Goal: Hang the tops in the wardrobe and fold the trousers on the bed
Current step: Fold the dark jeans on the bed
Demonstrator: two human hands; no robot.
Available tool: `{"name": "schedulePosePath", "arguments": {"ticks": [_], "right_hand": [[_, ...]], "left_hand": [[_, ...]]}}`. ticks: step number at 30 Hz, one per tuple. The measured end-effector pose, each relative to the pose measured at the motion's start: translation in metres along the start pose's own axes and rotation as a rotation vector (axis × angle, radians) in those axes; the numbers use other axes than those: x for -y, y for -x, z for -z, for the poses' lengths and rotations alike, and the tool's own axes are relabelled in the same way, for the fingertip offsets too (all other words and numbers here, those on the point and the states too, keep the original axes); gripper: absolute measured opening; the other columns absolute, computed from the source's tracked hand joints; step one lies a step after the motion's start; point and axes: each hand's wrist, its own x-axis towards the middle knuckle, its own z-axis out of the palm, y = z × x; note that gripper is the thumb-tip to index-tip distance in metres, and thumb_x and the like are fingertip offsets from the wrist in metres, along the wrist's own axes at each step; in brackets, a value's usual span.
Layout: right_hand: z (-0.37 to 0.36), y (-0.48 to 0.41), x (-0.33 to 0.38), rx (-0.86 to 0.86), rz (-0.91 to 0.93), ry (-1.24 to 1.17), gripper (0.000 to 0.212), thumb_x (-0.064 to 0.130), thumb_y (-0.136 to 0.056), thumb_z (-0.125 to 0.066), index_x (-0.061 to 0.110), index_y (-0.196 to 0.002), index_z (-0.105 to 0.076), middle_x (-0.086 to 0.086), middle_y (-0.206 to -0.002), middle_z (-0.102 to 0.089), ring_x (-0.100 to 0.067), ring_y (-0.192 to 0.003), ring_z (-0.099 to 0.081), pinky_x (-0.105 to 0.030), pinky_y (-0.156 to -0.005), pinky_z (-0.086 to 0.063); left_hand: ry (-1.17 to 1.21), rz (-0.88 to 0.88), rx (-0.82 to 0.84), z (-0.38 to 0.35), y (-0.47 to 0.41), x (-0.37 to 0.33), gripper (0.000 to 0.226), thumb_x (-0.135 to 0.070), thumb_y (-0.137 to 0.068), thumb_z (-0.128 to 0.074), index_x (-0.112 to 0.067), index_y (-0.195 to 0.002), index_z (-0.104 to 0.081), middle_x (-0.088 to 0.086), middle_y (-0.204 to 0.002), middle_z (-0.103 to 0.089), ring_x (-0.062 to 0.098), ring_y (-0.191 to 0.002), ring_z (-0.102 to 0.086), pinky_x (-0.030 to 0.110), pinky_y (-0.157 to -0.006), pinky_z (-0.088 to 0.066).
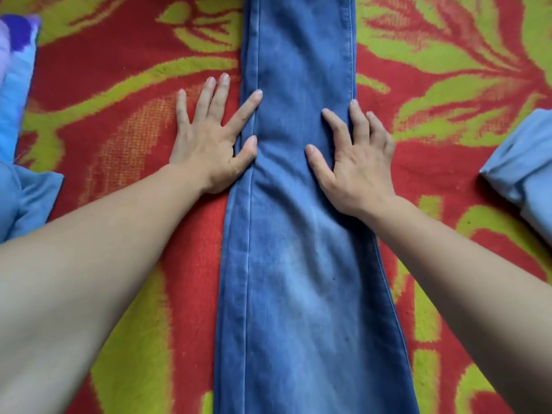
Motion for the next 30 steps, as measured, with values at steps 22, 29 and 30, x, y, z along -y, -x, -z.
{"name": "schedulePosePath", "arguments": {"ticks": [22,29,30], "right_hand": [[0.103,-0.183,0.023,0.307,-0.387,-1.417,0.034,0.002,-0.089,-0.062,0.000,-0.123,-0.065,-0.017,-0.109,-0.074,-0.030,-0.097,-0.074,-0.045,-0.082,-0.062],[0.156,-0.097,0.023,0.082,-0.056,-0.907,0.026,-0.004,-0.072,-0.065,0.010,-0.094,-0.069,0.006,-0.088,-0.068,-0.003,-0.074,-0.062,-0.020,-0.066,-0.053],[0.156,-0.078,0.020,-0.001,-0.030,-0.777,0.022,0.004,-0.072,-0.066,0.006,-0.093,-0.070,0.005,-0.086,-0.063,-0.004,-0.074,-0.057,-0.022,-0.065,-0.052]], "left_hand": [[0.014,0.006,0.031,-0.007,-0.009,0.007,0.077,-0.071,-0.089,-0.020,-0.036,-0.157,-0.008,0.009,-0.165,-0.011,0.028,-0.151,-0.009,0.060,-0.118,-0.005],[0.608,0.240,0.199,0.037,-0.018,0.004,0.051,-0.029,-0.098,-0.052,-0.033,-0.148,-0.042,0.005,-0.164,-0.017,0.016,-0.152,-0.007,0.041,-0.123,0.001],[0.798,0.343,0.163,0.045,-0.013,0.001,0.045,-0.016,-0.096,-0.053,-0.024,-0.140,-0.055,0.008,-0.160,-0.028,0.017,-0.151,-0.017,0.034,-0.123,-0.006]]}}
